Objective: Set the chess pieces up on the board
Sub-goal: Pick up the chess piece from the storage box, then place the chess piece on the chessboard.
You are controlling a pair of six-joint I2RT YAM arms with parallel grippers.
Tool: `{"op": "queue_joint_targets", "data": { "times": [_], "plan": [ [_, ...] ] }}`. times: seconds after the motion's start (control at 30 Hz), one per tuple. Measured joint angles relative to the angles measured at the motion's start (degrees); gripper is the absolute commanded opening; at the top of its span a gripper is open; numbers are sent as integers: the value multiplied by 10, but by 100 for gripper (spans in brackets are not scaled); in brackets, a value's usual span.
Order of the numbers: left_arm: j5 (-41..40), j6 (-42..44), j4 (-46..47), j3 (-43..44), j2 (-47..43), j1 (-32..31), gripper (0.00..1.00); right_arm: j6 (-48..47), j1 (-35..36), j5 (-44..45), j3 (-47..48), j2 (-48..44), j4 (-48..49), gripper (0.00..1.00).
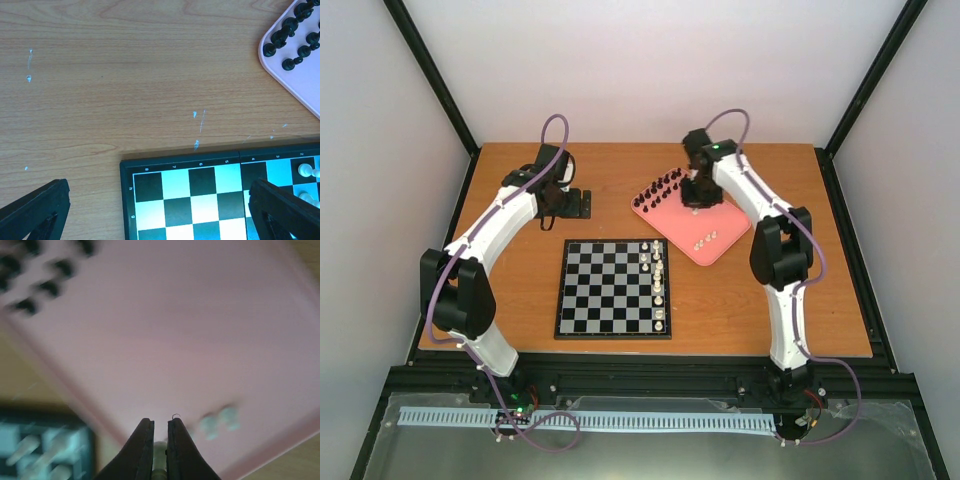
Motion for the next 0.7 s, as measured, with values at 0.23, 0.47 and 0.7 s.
{"op": "queue_joint_targets", "data": {
  "times": [0.23, 0.47, 0.7],
  "plan": [
    [-3, 0, 0, 3, 0, 0, 100, 0, 171, -23, 2, -62, -43, 3],
    [-4, 0, 0, 5, 0, 0, 100, 16, 256, -28, -88, -115, -47, 3],
    [-3, 0, 0, 5, -1, 0, 100, 18, 289, -22, -165, -114, -18, 3]
  ]
}}
